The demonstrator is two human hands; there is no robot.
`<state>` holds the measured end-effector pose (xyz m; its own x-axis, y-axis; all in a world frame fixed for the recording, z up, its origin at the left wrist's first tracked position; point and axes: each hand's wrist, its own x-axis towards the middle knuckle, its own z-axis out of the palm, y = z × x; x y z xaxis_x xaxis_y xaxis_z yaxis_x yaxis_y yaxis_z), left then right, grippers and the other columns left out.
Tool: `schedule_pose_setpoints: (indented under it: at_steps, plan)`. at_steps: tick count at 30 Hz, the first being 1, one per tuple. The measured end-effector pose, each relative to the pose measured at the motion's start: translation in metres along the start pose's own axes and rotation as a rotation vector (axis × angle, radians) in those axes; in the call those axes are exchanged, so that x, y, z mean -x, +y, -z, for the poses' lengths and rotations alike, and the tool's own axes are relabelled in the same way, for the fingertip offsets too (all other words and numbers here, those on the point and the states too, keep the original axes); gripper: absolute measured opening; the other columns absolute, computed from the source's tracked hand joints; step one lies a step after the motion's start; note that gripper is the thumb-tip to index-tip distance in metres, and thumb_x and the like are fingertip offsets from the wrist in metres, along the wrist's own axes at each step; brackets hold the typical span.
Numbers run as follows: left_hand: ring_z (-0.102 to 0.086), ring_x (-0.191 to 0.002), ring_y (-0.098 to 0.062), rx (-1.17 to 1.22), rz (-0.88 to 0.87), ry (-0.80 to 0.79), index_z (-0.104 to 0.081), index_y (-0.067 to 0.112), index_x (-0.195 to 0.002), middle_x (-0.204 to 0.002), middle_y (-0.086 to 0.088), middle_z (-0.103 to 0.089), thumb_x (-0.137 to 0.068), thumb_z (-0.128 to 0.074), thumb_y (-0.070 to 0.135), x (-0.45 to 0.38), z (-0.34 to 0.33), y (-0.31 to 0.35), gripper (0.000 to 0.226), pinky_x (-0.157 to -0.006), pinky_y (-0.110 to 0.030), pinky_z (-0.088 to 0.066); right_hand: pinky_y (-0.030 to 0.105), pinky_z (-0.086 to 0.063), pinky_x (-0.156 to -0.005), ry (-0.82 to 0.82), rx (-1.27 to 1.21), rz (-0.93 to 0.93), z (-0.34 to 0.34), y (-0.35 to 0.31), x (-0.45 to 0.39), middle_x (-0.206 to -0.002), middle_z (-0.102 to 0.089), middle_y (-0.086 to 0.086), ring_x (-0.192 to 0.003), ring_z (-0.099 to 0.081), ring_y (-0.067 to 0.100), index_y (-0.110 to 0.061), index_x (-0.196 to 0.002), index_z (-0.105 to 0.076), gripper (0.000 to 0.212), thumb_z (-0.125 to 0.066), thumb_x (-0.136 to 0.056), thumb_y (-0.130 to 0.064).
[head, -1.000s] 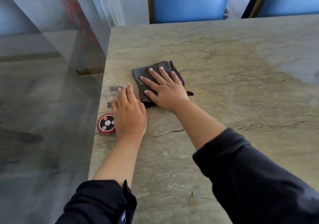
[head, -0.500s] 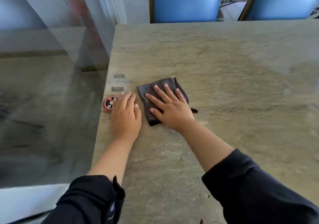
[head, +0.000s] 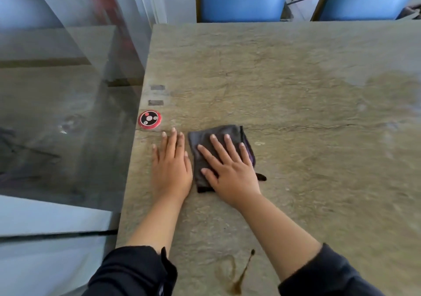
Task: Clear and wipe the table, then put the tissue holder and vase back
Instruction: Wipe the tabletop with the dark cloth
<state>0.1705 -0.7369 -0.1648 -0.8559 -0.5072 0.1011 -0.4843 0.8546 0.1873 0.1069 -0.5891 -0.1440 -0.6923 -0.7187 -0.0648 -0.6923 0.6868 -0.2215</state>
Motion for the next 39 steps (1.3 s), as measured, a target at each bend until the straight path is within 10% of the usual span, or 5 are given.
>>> schedule_pose_setpoints:
  at_steps: [9,19,27,35,39]
  plan:
    - [-0.012,-0.148,-0.023,0.086,0.012,0.031,-0.030,0.012,-0.149,-0.159,-0.004,-0.021,-0.094,-0.015,0.030,0.001,0.005,0.002,0.060,-0.120,-0.046,-0.010,0.054,0.013,-0.115,-0.054,0.003,-0.401,0.012,0.003,-0.086,-0.160,0.018,-0.003,-0.145,0.022,0.028,-0.041,-0.150,0.007,0.059,-0.012,-0.096,-0.057]
    - [-0.027,-0.144,-0.021,0.256,0.097,0.123,-0.047,0.008,-0.140,-0.151,-0.006,-0.039,-0.086,-0.020,0.025,0.032,0.014,-0.013,0.063,-0.119,-0.045,-0.014,0.047,-0.001,-0.119,-0.054,0.091,0.215,0.002,-0.002,-0.029,-0.162,-0.004,-0.010,-0.150,0.000,0.021,-0.048,-0.148,-0.010,0.058,-0.014,-0.092,-0.062]
    - [-0.020,-0.146,-0.023,0.185,0.094,0.088,-0.046,0.007,-0.140,-0.154,-0.005,-0.033,-0.089,-0.016,0.034,0.026,0.012,-0.008,0.065,-0.118,-0.045,-0.005,0.050,0.013,-0.117,-0.056,0.009,-0.336,0.010,0.010,-0.045,-0.160,0.016,-0.006,-0.146,0.020,0.024,-0.046,-0.149,0.004,0.056,-0.014,-0.097,-0.057]
    - [-0.014,-0.148,-0.020,0.143,0.100,0.047,-0.040,0.009,-0.144,-0.158,-0.003,-0.025,-0.085,-0.006,0.039,0.024,0.015,-0.009,0.075,-0.120,-0.044,-0.003,0.049,-0.003,-0.120,-0.011,0.069,0.136,-0.008,0.002,0.043,-0.162,-0.007,-0.009,-0.150,-0.001,0.021,-0.050,-0.148,-0.011,0.055,-0.020,-0.095,-0.060]
    - [-0.010,-0.148,-0.021,0.106,0.093,0.002,-0.035,0.009,-0.147,-0.159,-0.004,-0.021,-0.088,-0.013,0.041,0.027,0.015,-0.009,0.070,-0.120,-0.044,-0.001,0.049,0.006,-0.119,0.008,0.043,-0.314,0.002,0.037,0.057,-0.161,0.007,-0.010,-0.148,0.013,0.019,-0.050,-0.148,0.001,0.055,-0.016,-0.096,-0.059]
